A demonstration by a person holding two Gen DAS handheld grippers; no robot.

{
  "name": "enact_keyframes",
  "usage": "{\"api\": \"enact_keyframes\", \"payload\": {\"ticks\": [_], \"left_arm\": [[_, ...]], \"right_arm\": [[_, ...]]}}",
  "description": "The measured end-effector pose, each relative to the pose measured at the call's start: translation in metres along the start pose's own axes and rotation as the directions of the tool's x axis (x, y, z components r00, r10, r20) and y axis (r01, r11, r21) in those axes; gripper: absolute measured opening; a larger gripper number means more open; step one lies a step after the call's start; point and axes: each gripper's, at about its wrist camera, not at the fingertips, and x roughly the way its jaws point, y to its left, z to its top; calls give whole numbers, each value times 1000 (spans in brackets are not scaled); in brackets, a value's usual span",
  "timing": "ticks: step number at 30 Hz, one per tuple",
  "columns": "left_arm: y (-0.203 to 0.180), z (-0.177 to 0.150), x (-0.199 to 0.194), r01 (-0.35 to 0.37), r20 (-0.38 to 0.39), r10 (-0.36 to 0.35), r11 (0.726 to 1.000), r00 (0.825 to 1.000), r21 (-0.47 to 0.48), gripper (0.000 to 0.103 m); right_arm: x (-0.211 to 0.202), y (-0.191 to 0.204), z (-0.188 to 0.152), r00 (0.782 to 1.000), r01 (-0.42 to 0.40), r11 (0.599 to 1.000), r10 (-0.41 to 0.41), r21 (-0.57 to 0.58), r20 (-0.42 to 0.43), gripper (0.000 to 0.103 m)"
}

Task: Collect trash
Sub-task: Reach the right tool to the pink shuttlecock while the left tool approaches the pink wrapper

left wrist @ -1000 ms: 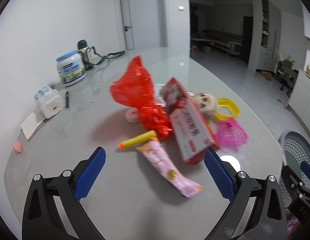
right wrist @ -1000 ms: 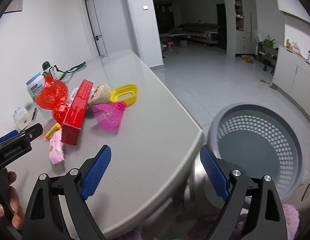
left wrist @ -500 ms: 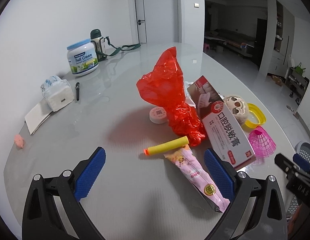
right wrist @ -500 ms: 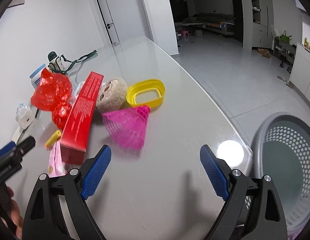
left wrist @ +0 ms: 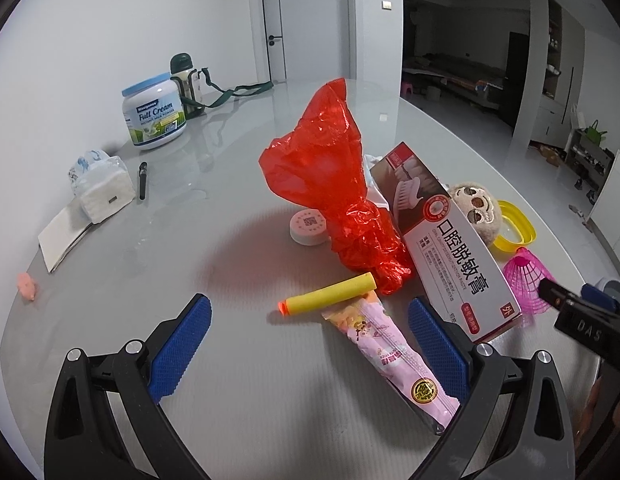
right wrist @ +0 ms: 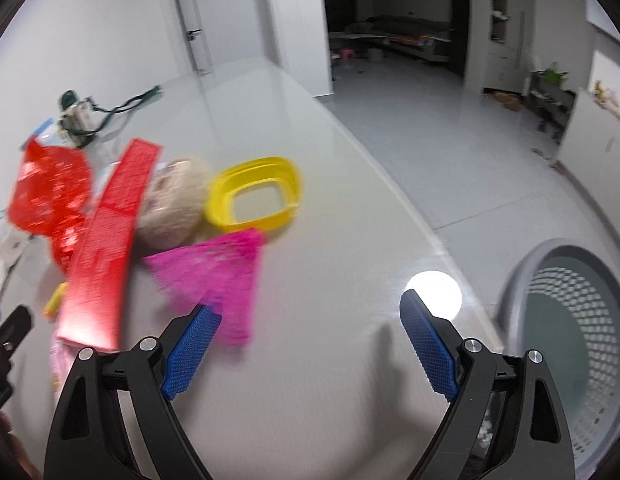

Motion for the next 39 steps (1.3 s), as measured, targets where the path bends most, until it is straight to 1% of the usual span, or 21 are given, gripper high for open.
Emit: {"api": "enact_keyframes", "payload": {"ticks": [2,5,7,10,13,17,18,22,25,27,31,34,37,38,39], "left_arm": [[0,0,2,2,3,-2,1000,1000,0,97],[1,0,4,8,-1,-8,1000,1000,-1,97],[1,0,6,12,-4,-12,1000,1000,-4,97],[4,0,8,17,-3,-17,1000,1000,-9,97],[6,0,10,25,-5,-25,1000,1000,-19,97],[6,-1,11,35,-12,-35,999,999,-24,97],[6,-1,12,35,-11,-35,999,999,-23,97],[5,-1,11,32,-10,-33,999,999,-22,97],[6,-1,11,33,-11,-33,999,999,-25,97],[6,-1,11,33,-12,-33,999,999,-30,97],[9,0,11,32,-15,-32,999,999,-40,97],[10,-1,11,36,-20,-37,998,999,-47,97],[13,0,10,67,-34,-69,996,997,-65,97],[13,-1,9,67,-34,-69,996,997,-67,97],[13,-1,9,64,-33,-66,996,997,-66,97]], "right_arm": [[1,-12,1,1000,12,999,-12,31,-4,86],[0,-27,4,999,53,997,-53,51,5,86],[-2,-34,4,999,54,997,-54,57,4,86],[-11,-44,-4,1000,14,998,-14,65,6,86],[-26,-52,-12,999,-45,996,43,75,32,86],[-46,-43,-7,992,-94,995,92,20,84,86],[-47,-41,-4,991,-107,994,106,15,84,86],[-39,-22,14,987,-150,989,149,5,53,86],[-26,-6,25,990,-138,990,139,-32,18,86],[-14,4,28,990,-141,989,140,-49,-21,86],[2,17,29,991,-120,990,116,-77,-64,86],[13,21,26,993,-87,992,79,-88,-84,86],[18,20,24,993,-77,993,69,-89,-91,85],[18,19,22,994,-75,993,67,-90,-92,81],[19,19,22,993,-75,993,67,-91,-94,72]]}}
